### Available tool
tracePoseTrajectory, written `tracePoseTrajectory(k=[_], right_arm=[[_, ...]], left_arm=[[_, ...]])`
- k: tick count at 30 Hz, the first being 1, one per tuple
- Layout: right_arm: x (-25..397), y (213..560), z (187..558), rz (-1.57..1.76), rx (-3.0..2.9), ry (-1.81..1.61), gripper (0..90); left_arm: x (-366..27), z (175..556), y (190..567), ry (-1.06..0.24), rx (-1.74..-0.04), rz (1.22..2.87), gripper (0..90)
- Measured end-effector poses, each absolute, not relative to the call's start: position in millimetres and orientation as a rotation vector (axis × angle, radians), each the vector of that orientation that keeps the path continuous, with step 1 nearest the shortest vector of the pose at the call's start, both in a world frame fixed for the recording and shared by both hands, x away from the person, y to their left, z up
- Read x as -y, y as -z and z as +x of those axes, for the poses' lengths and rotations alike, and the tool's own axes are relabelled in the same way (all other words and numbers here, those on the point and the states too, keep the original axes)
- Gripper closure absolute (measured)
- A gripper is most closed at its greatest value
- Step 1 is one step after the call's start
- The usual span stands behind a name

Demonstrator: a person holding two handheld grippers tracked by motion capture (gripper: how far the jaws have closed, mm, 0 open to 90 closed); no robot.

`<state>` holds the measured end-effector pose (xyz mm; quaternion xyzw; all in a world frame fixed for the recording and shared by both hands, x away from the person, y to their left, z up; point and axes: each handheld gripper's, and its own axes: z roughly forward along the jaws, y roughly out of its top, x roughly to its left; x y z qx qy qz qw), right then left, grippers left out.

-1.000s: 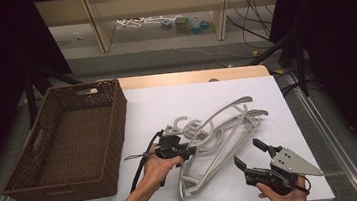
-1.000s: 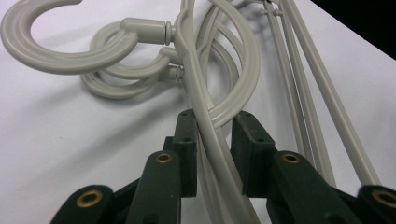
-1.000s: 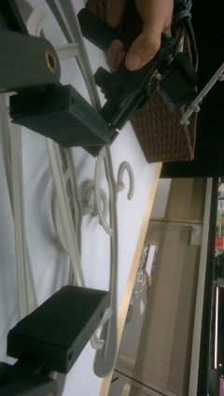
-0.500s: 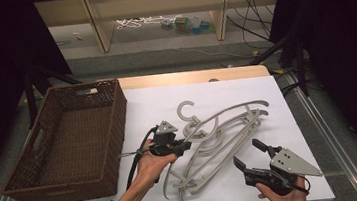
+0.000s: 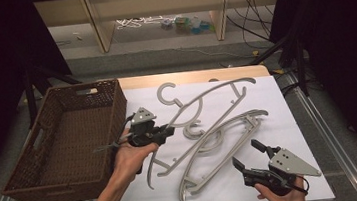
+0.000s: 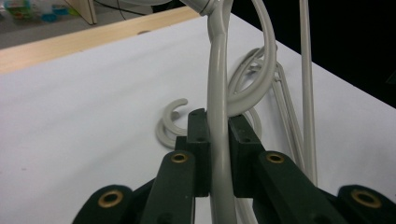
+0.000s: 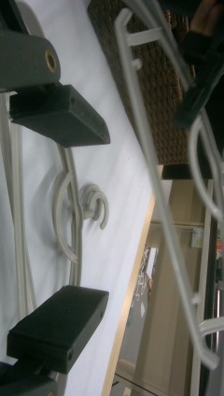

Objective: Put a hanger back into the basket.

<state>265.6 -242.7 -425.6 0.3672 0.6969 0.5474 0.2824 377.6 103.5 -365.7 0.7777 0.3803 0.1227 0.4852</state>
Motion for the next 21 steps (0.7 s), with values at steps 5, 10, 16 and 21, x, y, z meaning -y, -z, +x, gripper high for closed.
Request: tracePoseTrajectory(k=[5,10,16,21], right_arm=[[242.4,425.7,266.1,0.973,-1.867,-1.471,21.5],[241.4,426.6,266.9,0.968,-1.857,-1.482,21.7],[241.3,427.1,267.1,0.975,-1.873,-1.465,21.8],[240.2,427.7,268.0,0.975,-1.877,-1.464,21.1]], left_arm=[[-127.4,370.5,342.9,-0.35,-0.913,1.893,81.3],[-153.0,367.5,331.5,-0.411,-0.933,1.891,81.3],[-182.1,366.2,323.9,-0.463,-0.968,1.883,81.3],[-210.9,370.8,315.9,-0.53,-1.001,1.864,81.3]])
